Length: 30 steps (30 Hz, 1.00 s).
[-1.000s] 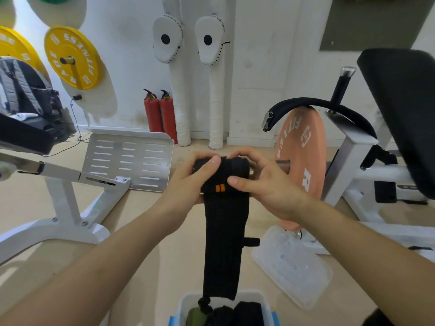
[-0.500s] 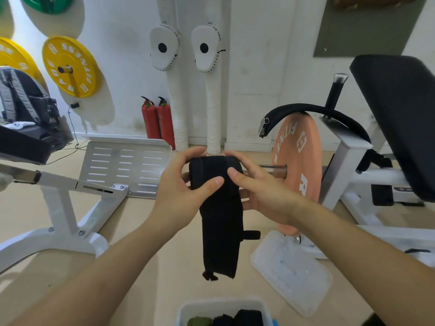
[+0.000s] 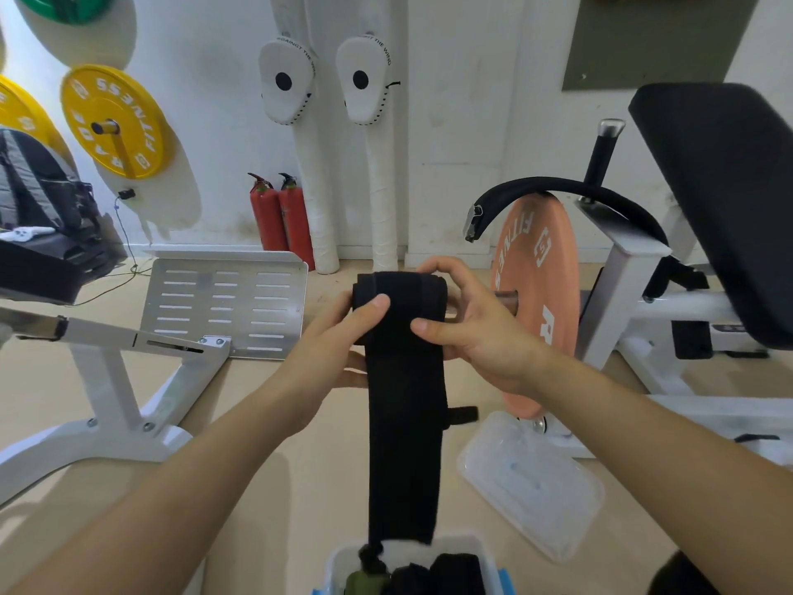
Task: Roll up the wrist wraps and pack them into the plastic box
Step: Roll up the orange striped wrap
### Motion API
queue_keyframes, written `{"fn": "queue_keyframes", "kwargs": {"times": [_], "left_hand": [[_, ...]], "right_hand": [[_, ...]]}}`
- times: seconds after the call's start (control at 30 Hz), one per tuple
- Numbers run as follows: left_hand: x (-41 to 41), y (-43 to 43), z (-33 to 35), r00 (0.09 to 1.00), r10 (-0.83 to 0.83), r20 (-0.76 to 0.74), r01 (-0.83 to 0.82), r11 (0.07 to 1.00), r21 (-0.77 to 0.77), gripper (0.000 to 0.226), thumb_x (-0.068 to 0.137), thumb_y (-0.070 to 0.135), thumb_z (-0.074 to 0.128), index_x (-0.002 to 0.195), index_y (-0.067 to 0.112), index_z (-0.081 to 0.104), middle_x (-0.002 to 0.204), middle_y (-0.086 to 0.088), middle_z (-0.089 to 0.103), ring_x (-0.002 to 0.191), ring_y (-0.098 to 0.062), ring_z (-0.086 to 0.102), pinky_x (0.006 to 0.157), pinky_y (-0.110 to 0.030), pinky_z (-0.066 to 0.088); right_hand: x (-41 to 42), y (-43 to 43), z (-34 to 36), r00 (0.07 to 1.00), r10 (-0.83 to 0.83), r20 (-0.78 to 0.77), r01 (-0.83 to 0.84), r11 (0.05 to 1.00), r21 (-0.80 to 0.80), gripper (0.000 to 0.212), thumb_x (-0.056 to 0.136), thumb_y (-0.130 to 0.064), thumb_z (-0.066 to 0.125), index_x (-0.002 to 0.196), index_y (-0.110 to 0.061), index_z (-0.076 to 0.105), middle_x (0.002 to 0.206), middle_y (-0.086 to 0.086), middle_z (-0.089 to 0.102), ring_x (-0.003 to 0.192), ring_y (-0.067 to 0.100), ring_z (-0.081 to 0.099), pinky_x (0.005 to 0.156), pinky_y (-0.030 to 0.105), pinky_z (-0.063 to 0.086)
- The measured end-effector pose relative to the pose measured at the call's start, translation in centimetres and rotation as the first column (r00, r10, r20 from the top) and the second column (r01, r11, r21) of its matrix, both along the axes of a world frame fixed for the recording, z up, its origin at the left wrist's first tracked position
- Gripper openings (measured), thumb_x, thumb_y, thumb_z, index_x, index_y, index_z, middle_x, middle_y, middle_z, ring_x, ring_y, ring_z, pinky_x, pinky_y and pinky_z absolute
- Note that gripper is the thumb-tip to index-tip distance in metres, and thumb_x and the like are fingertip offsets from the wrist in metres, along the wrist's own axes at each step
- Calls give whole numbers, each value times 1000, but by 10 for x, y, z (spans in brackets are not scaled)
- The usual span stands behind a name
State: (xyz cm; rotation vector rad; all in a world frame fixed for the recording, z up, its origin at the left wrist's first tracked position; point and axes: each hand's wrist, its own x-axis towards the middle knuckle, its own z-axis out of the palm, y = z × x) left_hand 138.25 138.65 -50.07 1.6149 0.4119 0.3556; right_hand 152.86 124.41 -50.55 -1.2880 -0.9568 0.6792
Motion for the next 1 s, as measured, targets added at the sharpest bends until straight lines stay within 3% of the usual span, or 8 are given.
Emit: {"fn": "queue_keyframes", "kwargs": {"times": [0.2,0.37,0.5,0.63,0.7,0.83,0.9,1.0], "left_hand": [[3,-8,4,994,101,45,-98,993,-73,53,83,65,61,122,29,63,116,1,73,102,-25,74,86,-47,62],[2,-6,4,985,151,82,-138,979,-147,27,98,38,63,120,23,66,116,-4,74,107,-26,72,78,-39,58],[0,-4,8,966,143,217,-109,981,-158,27,96,29,66,121,20,66,114,-2,72,102,-19,72,74,-29,59],[-1,-6,6,941,140,307,-129,990,-57,25,92,18,71,116,22,67,101,3,70,86,-12,71,65,-19,54],[-1,-8,3,935,137,327,-147,989,6,29,90,18,75,117,24,67,102,7,70,91,-15,71,72,-21,56],[2,-7,-6,945,75,320,-157,958,241,44,84,35,77,124,34,61,127,-8,59,114,-17,64,93,-30,57],[3,-5,-10,956,34,292,-129,941,312,55,82,48,73,133,40,54,134,-8,55,124,-19,59,105,-41,53],[3,-4,-15,972,-16,236,-74,928,365,76,82,57,65,151,44,35,149,9,43,141,-16,46,115,-46,43]], "right_hand": [[-6,3,-2,977,-62,205,55,998,39,52,82,13,72,114,-24,56,124,9,57,112,34,63,86,45,61],[-18,6,0,941,-84,329,67,996,65,49,78,10,73,113,-20,56,116,2,59,111,30,59,85,54,59],[-16,2,7,976,-40,215,41,999,0,62,84,0,76,130,-35,54,132,0,56,115,24,66,95,49,58],[-14,-3,12,995,83,-60,-88,992,-87,46,97,-27,65,138,-44,51,138,5,57,119,27,65,94,53,57],[-16,0,12,989,67,-131,-78,994,-81,38,100,-33,59,137,-40,53,135,10,61,116,31,66,96,49,57],[-25,6,9,966,18,-259,-26,999,-31,33,102,-36,55,134,-28,55,122,6,66,103,18,68,80,30,58],[-26,8,5,968,-2,-250,-7,999,-35,34,101,-38,57,133,-30,54,129,8,64,110,20,68,86,33,59],[-27,11,0,970,-18,-242,10,999,-35,37,99,-41,59,135,-37,51,136,7,61,120,24,65,100,44,55]]}}
